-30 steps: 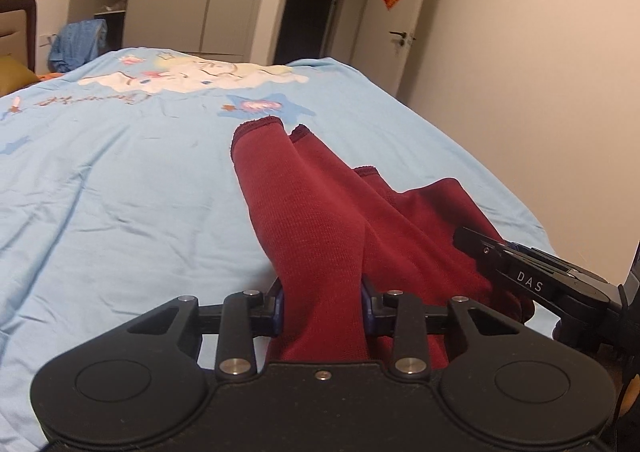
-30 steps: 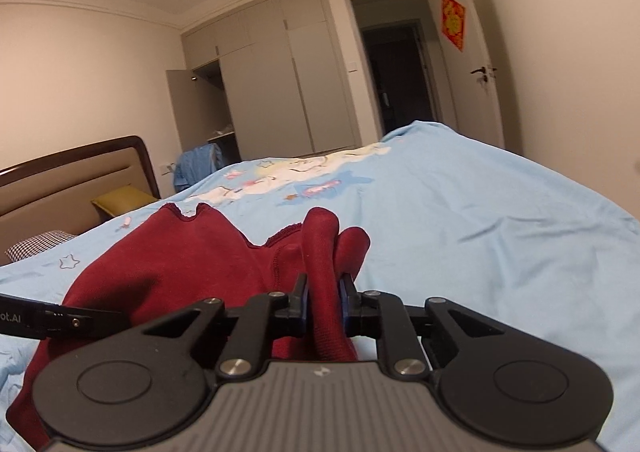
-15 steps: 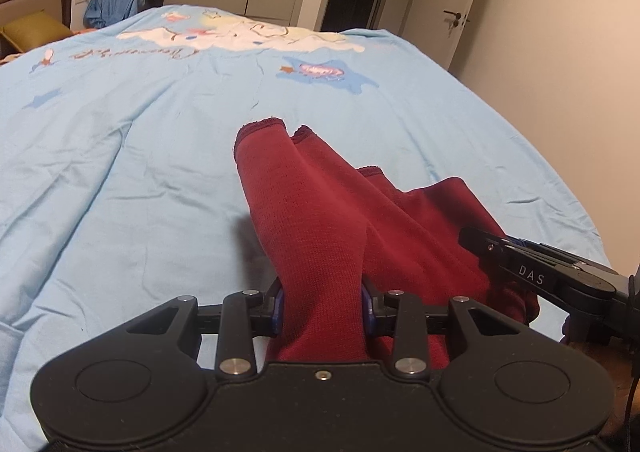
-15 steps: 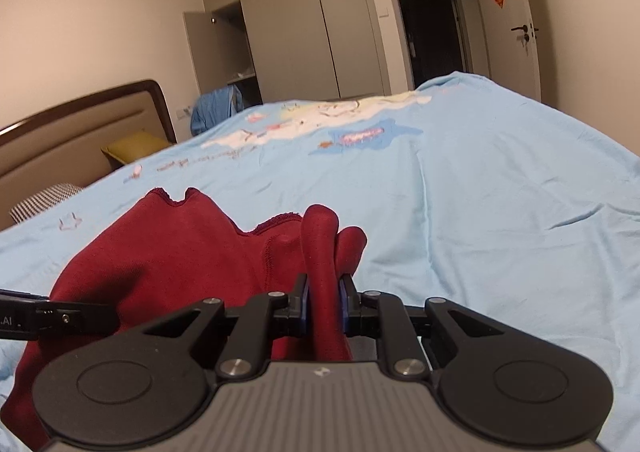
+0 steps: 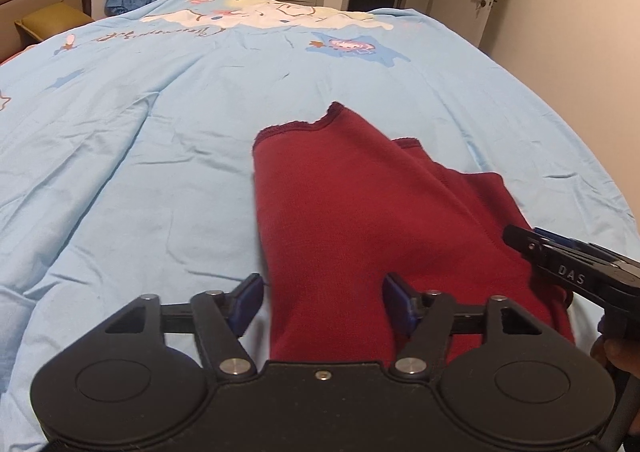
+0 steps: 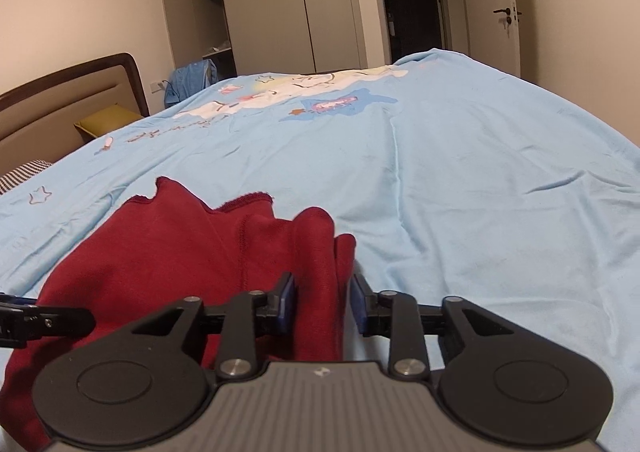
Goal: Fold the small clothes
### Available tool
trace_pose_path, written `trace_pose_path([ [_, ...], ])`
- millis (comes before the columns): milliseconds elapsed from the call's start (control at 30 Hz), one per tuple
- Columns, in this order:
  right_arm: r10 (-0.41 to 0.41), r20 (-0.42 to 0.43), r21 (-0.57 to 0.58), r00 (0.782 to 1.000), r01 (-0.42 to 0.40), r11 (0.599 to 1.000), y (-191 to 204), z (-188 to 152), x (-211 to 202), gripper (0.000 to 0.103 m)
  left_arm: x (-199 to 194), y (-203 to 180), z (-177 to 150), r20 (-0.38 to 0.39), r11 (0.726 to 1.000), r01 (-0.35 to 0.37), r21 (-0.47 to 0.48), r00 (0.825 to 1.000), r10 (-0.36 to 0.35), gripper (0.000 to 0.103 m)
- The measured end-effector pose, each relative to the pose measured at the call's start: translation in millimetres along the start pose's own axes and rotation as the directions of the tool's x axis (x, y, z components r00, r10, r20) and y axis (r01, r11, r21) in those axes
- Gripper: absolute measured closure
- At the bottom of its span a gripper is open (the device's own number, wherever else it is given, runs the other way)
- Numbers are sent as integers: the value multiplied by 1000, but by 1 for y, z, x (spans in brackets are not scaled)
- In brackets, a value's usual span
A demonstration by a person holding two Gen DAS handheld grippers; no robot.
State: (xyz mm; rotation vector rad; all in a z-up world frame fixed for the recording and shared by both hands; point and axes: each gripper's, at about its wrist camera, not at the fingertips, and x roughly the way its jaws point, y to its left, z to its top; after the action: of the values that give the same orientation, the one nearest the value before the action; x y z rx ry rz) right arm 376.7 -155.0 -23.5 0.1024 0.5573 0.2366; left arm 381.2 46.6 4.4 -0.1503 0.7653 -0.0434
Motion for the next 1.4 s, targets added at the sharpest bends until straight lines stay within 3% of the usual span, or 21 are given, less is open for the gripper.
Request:
trace_pose_path([
  [267, -58, 9, -6, 998, 58, 998, -15, -18, -11, 36, -15, 8, -11, 4, 999, -18, -36, 1000, 19, 15],
  [367, -82, 22, 4, 996, 82, 997, -20, -23, -19, 29, -25, 8, -18, 13, 999, -27, -44, 1000, 28, 10],
  [567, -110, 39, 17, 993, 109, 994, -26, -27, -40, 23, -51, 2, -32, 41, 998, -40, -46, 998, 42, 4],
  [1033, -81, 201, -23, 976, 87, 996, 0, -38, -135, 0, -120, -9, -65, 176, 998, -44, -49, 983, 52, 1],
  [1400, -38, 230, -73, 972, 56, 996, 30, -74, -191, 0, -154, -6, -119, 230, 998, -40, -41, 972, 49, 1],
])
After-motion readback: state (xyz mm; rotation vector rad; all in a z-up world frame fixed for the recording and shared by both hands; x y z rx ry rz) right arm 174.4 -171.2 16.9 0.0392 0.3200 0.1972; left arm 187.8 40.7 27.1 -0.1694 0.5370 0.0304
